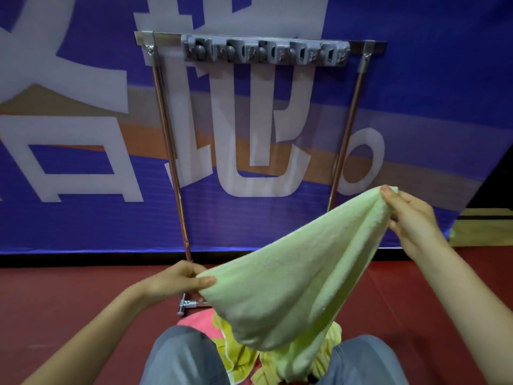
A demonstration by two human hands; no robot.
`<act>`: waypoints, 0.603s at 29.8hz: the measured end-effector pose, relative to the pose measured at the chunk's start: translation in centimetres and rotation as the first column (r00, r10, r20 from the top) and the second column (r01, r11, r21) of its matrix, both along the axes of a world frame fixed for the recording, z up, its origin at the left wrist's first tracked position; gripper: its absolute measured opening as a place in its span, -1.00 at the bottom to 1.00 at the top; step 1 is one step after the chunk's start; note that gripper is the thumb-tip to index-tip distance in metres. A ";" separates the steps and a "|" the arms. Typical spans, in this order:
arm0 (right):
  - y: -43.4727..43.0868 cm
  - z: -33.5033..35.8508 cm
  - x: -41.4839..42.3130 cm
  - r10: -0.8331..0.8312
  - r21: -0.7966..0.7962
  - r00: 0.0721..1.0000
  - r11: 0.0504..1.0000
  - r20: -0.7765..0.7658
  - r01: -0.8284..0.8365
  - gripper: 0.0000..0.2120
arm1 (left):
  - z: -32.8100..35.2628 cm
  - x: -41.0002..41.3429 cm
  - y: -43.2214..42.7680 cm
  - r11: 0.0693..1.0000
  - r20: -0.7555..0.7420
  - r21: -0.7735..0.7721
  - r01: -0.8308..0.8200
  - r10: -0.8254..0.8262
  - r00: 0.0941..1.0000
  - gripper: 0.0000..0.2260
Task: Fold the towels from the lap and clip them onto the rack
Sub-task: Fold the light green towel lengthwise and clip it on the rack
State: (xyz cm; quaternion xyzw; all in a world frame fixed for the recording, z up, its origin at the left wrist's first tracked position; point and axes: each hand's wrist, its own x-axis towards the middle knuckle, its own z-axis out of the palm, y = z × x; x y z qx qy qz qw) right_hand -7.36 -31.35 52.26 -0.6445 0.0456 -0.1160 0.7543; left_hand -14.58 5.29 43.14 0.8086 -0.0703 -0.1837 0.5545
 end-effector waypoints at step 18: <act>10.4 -6.7 -4.0 0.208 -0.198 0.974 0.955 -0.093 -0.223 -0.75 | 2.4 2.4 -11.9 0.922 0.130 -0.233 -0.310 0.346 0.929 -0.62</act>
